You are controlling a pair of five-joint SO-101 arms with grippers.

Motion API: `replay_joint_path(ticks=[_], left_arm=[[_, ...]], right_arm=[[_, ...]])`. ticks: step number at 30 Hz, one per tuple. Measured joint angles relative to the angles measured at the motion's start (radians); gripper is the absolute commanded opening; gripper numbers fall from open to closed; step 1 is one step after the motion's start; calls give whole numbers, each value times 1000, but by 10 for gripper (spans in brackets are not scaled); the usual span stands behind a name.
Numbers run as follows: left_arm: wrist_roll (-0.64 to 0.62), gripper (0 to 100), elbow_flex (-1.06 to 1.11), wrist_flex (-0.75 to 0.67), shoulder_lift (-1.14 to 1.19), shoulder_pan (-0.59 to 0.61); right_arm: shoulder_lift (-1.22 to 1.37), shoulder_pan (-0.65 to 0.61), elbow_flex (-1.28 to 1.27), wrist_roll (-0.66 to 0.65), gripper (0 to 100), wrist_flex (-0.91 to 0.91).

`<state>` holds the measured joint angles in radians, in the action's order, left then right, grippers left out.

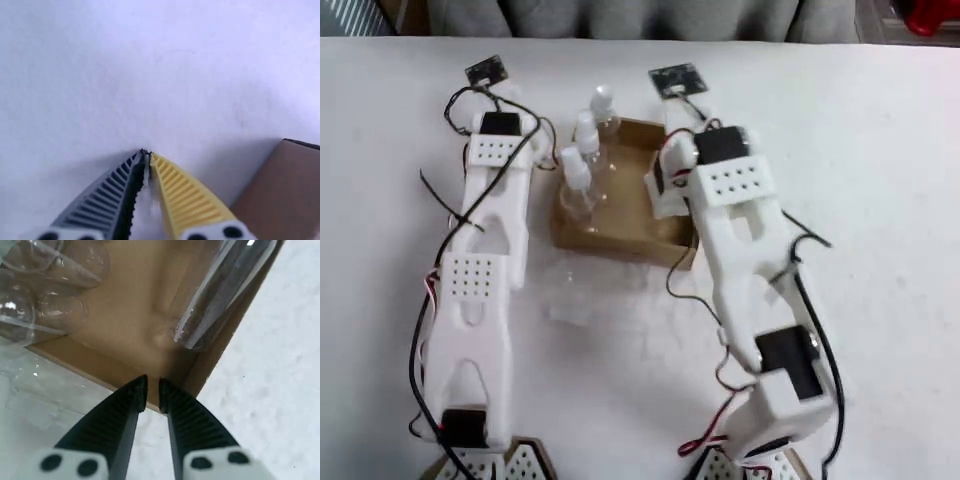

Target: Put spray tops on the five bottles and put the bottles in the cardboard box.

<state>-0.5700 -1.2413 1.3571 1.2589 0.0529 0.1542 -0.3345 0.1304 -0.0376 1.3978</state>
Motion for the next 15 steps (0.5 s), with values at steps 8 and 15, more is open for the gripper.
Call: replay_joint_path(ticks=[8, 15], left_arm=[[0, 24, 0, 0, 0, 0], [0, 24, 0, 0, 0, 0]], right_arm=[[98, 3, -2, 6, 16, -89], [112, 3, -2, 6, 16, -103]])
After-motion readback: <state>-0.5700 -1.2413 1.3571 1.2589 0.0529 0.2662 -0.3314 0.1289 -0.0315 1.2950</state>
